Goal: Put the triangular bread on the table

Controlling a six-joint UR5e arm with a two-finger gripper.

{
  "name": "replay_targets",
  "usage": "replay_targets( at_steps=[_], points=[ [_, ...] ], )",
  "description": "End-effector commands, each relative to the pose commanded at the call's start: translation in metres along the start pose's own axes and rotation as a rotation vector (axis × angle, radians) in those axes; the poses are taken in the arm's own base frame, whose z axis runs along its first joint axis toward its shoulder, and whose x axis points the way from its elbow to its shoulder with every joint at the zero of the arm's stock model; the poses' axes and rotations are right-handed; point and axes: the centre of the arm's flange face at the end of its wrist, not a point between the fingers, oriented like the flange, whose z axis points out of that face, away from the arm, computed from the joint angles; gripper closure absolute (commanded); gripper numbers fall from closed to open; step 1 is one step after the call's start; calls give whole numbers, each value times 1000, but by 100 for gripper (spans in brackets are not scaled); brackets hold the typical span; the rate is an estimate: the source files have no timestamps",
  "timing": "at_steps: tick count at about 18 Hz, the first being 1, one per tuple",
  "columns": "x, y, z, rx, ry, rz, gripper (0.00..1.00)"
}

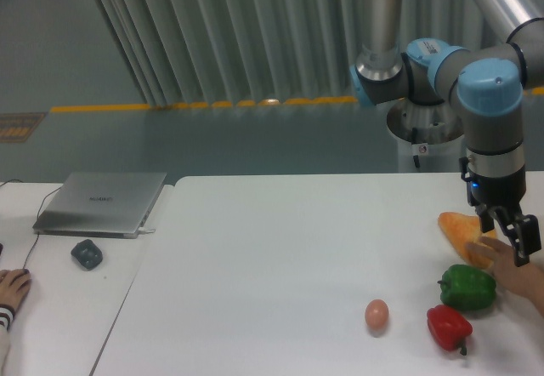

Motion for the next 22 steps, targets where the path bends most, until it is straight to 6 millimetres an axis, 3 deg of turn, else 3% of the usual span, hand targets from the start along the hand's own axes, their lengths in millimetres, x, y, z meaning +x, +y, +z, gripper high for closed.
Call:
replay_targets(
  at_steps=[4, 11, 16, 18, 22],
  points=[
    [0, -3, 1, -5, -1, 8, 0],
    [19, -24, -4, -5, 9, -1, 0],
    [21, -23, -2, -6, 13, 5, 0],
    [24, -24, 8, -9, 30, 8, 0],
    [14, -21, 13, -3, 27, 1, 0]
  ],
)
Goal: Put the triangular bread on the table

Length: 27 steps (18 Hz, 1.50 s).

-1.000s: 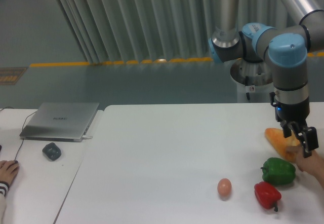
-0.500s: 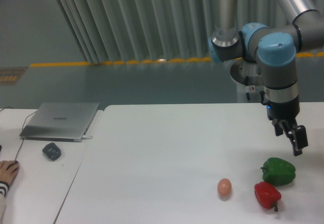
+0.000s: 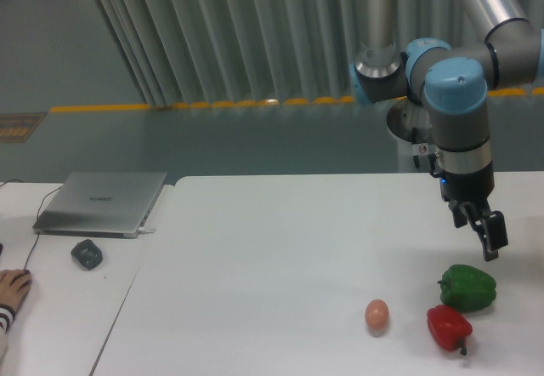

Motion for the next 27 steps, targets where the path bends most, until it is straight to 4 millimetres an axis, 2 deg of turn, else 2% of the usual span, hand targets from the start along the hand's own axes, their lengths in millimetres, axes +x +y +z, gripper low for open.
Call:
replay_targets(
  at_steps=[1, 4, 6, 8, 10, 11, 12, 14, 15, 17, 19, 21, 23, 24, 26, 27],
  points=[
    [-3, 0, 8, -3, 9, -13, 0],
    [-11, -1, 9, 5, 0, -43, 0],
    [-21, 7, 19, 24, -1, -63, 0],
    [-25, 2, 24, 35, -27, -64, 0],
    [-26, 12, 30, 37, -24, -83, 0],
    [-34, 21, 28, 37, -32, -95, 0],
    [-41, 22, 27, 40, -39, -102, 0],
    [-47, 24, 42, 37, -29, -104, 0],
    [-54, 29, 45, 36, -46, -116, 0],
    [-62, 53, 54, 36, -50, -148, 0],
    [-71, 70, 59, 43, -53, -171, 0],
    [-79, 78, 64, 47, -71, -189, 0],
    [-85, 104, 66, 39, -77, -223, 0],
    [-88, 111, 66, 39, -80, -235, 0],
    [-92, 120, 78, 32, -68, -255, 0],
    [-94, 133, 81, 29, -67, -274, 0]
  ],
)
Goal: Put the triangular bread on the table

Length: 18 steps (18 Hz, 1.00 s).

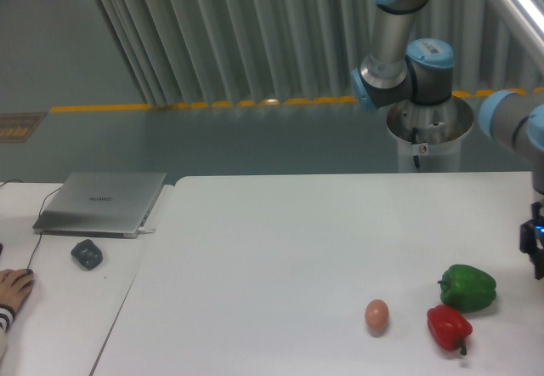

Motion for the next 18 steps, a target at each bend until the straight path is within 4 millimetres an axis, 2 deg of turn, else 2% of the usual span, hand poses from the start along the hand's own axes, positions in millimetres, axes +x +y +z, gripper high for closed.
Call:
replay_targets(
  at_steps=[1, 5, 7, 10, 14, 16, 18],
  points=[
    [-4, 10, 2, -2, -2, -16, 0],
    [-14, 13, 15, -2, -6, -23, 0],
    [-24, 25, 12, -3, -18, -40, 0],
    [-31, 30, 8, -1, -29, -62, 0],
    [-44, 55, 8, 71, -19, -170, 0],
    [-54, 79, 10, 86, -19, -205, 0],
    [-57, 88, 15, 87, -13, -216, 0]
  ],
)
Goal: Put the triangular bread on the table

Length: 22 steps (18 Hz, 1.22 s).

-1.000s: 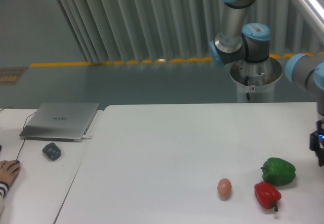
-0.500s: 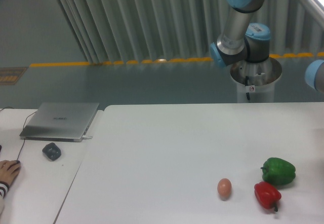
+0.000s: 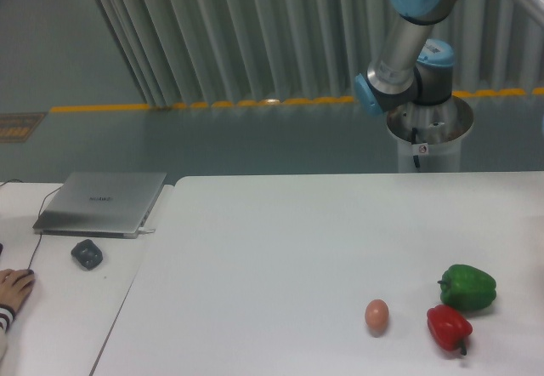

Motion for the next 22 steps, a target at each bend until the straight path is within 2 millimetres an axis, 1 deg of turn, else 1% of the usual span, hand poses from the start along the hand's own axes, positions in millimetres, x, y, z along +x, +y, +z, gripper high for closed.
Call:
replay_targets(
  at_steps=[2, 4, 8, 10, 13, 17, 22],
  points=[
    [-1, 5, 8, -5, 11, -9, 0],
    [-1, 8, 20, -12, 26, -13, 0],
    [-3, 15, 34, -19, 45, -23, 0],
    [-6, 23, 37, -22, 48, -32, 0],
    [-10, 29, 47, -26, 56, -39, 0],
    [-14, 29, 48, -18, 26, -39, 0],
    [-18, 29, 59, -10, -3, -36, 0]
  ],
)
